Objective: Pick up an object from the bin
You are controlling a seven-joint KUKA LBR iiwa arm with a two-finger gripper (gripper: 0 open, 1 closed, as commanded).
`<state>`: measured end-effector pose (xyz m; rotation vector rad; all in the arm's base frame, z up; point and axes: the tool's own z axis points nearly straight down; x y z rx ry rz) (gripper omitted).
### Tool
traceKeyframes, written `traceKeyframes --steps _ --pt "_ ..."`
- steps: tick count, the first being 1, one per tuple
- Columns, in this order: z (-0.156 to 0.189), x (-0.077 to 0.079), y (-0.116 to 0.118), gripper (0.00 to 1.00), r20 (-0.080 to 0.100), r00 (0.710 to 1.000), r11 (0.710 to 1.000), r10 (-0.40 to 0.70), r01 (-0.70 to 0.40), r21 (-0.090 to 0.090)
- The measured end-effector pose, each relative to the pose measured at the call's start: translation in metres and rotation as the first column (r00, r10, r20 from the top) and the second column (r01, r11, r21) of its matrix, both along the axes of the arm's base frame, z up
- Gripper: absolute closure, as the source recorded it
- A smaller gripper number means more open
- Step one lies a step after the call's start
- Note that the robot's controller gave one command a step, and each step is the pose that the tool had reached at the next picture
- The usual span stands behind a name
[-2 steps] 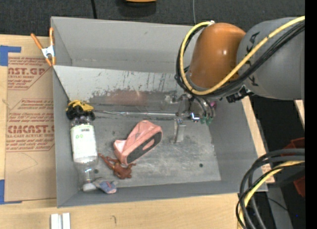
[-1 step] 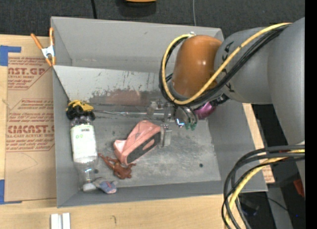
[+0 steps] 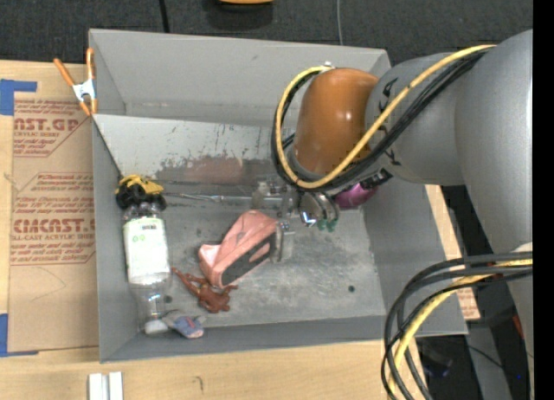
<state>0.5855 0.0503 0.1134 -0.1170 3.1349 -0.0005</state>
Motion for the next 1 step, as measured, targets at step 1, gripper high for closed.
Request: traceKeyframes --steps 1 --pt "-0.0093 -0.0015 0.0061 0.00 -0.005 1.000 1.000 -0.005 0.005 0.000"
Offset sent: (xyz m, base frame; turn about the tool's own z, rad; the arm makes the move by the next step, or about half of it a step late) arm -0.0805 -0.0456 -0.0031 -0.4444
